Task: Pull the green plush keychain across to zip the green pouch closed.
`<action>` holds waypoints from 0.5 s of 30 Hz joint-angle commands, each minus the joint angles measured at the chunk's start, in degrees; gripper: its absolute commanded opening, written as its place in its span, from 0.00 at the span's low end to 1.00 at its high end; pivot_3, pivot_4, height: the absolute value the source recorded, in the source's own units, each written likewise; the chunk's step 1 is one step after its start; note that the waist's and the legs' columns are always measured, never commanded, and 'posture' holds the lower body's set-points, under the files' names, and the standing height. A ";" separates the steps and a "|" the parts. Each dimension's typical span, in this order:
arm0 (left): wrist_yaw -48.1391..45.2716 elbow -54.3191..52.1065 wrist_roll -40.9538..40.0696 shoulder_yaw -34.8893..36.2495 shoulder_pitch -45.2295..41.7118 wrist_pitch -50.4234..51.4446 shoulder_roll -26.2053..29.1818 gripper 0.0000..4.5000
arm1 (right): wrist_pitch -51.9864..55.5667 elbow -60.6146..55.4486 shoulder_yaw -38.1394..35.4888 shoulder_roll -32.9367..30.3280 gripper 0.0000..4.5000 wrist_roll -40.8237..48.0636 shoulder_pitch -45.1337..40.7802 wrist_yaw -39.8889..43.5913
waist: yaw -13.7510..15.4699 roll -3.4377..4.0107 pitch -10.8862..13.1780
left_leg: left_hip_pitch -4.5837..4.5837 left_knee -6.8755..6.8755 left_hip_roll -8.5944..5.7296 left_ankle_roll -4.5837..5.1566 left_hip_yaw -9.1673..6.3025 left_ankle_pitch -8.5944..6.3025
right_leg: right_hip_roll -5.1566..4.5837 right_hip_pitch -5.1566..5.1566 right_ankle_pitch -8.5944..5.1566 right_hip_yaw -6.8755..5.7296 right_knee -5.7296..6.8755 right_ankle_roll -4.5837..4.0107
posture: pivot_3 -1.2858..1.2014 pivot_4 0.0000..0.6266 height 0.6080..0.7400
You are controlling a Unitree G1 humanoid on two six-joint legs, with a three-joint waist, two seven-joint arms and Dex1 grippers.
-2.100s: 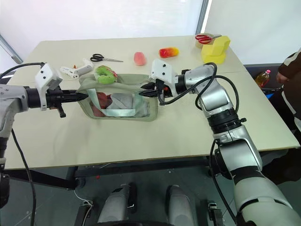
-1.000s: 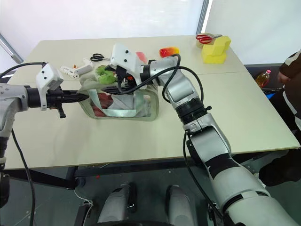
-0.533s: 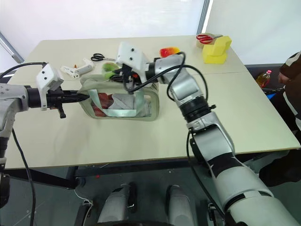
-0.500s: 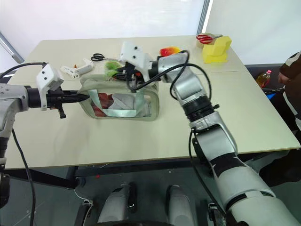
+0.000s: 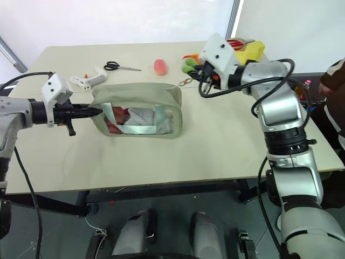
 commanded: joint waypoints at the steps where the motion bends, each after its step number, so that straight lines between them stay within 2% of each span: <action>1: -0.02 0.30 0.47 -0.53 0.40 0.19 0.13 0.00 | -0.08 0.05 -3.55 -1.56 0.02 -1.31 2.10 -4.97 | 0.03 0.00 0.00 | 0.00 0.00 0.00 0.00 0.00 0.00 | 0.00 0.01 0.00 0.00 0.00 0.00 | 0.52 0.24 1.00; 9: -0.68 -0.05 0.69 -0.86 0.13 0.62 0.53 0.00 | -3.79 8.93 -2.47 8.23 0.02 -0.97 9.77 -15.14 | -0.16 -0.01 -0.01 | 0.02 0.01 -0.01 0.02 0.00 -0.01 | 0.00 0.11 0.00 -0.01 -0.07 0.00 | 0.52 0.24 1.00; 15: -0.67 -1.86 0.22 -0.18 1.38 1.85 1.21 0.00 | -4.84 10.37 0.52 14.02 0.02 -1.16 13.01 -16.30 | -0.11 -0.01 -0.01 | 0.04 0.02 -0.01 0.04 -0.01 0.00 | 0.02 0.16 0.00 -0.01 -0.04 0.01 | 0.52 0.24 1.00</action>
